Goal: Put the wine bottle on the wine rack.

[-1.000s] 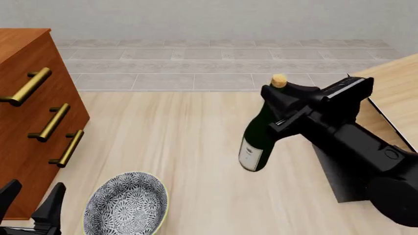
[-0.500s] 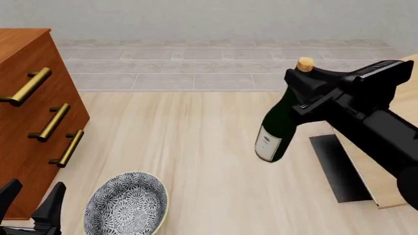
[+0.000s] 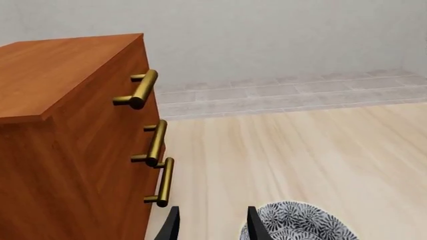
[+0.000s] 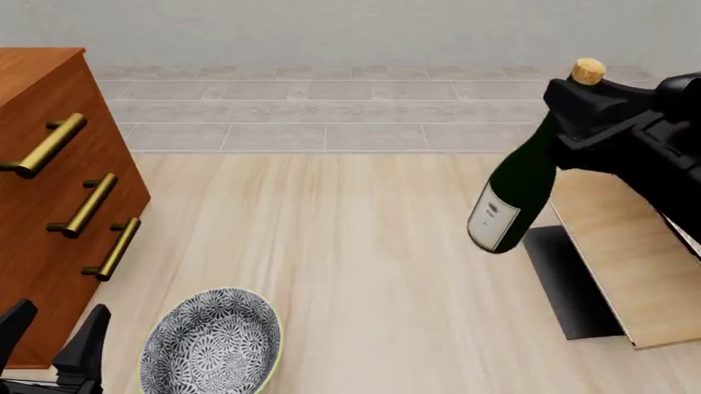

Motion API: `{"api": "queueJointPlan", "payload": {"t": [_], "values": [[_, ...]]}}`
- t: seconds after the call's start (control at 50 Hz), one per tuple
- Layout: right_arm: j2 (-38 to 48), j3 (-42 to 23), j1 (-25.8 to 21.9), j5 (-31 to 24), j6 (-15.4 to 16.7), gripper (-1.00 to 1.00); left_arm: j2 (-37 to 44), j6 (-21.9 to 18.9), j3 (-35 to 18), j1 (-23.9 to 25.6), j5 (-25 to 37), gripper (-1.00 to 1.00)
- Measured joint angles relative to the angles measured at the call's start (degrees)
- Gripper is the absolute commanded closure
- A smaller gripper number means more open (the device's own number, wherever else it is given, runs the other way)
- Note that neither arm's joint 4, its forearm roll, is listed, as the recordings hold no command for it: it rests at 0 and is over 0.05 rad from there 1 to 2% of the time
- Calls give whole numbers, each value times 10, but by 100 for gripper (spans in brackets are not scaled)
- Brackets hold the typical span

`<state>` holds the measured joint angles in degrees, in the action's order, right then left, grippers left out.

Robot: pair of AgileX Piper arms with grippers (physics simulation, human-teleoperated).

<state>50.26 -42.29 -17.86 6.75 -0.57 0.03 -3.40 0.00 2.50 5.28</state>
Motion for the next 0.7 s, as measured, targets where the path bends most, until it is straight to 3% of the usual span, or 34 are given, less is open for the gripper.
{"api": "queueJointPlan", "payload": {"t": [0.7], "values": [[-33, -58, 101, -86, -26, 100, 0, 3, 0, 2, 4, -100]]}}
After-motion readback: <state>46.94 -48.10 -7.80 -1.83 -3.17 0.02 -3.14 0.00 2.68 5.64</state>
